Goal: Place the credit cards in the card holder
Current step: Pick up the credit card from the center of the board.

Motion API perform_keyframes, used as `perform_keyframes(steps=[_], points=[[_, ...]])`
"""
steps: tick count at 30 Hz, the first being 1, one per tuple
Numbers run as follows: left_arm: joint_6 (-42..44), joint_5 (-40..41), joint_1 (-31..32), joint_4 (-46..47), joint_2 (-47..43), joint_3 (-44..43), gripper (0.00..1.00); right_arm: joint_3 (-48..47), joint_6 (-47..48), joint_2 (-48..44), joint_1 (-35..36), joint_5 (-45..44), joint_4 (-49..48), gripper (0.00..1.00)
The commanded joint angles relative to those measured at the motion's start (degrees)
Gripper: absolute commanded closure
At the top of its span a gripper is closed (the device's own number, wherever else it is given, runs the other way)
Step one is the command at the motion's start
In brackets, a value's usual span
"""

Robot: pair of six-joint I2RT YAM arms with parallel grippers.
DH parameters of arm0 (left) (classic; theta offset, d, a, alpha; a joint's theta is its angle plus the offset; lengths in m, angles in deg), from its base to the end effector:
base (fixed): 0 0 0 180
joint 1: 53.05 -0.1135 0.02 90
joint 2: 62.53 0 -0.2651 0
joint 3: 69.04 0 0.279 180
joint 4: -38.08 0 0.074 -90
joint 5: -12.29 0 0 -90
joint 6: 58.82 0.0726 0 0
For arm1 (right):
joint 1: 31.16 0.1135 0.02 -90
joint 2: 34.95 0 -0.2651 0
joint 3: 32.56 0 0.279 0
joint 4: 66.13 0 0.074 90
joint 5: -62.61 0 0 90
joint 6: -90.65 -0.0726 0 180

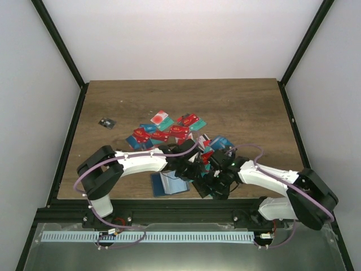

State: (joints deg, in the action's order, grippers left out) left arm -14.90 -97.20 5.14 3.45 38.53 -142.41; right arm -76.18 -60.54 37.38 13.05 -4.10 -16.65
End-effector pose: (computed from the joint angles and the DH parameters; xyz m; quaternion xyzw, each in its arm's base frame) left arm 0.1819 -0.3392 0.1179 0.1412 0.9473 -0.2870 0.0150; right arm 0.1327 0.1691 0.0944 -0.1233 -0.9666 -0.2018 0.0987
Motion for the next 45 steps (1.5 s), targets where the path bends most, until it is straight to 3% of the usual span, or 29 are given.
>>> perform_keyframes(steps=[1, 11, 23, 33, 38, 45], points=[[2.5, 1.11, -0.74, -1.57, -0.07, -0.75, 0.7, 1.58, -1.81, 2.39, 2.32, 0.32, 0.18, 0.29], [5.79, 2.31, -0.84, -6.39, 6.52, -8.93, 0.7, 2.81, -3.57, -8.14, 2.29, 2.8, 2.46, 0.27], [5.83, 0.68, -0.06, -7.1, 10.39, -7.23, 0.7, 17.61, -14.41, -18.35, 2.21, 9.47, -17.66, 0.21], [4.54, 0.85, 3.51, -6.06, 11.34, -6.35, 0.7, 24.74, -21.15, -23.89, 1.45, 5.99, -25.81, 0.21], [3.66, 1.01, 4.67, -5.88, 11.35, -6.14, 0.7, 26.2, -21.41, -23.02, 1.26, 6.09, -28.33, 0.33], [2.35, 1.28, 4.86, -5.32, 10.58, -5.67, 0.7, 24.94, -20.87, -24.92, 1.18, 5.83, -23.32, 0.71]])
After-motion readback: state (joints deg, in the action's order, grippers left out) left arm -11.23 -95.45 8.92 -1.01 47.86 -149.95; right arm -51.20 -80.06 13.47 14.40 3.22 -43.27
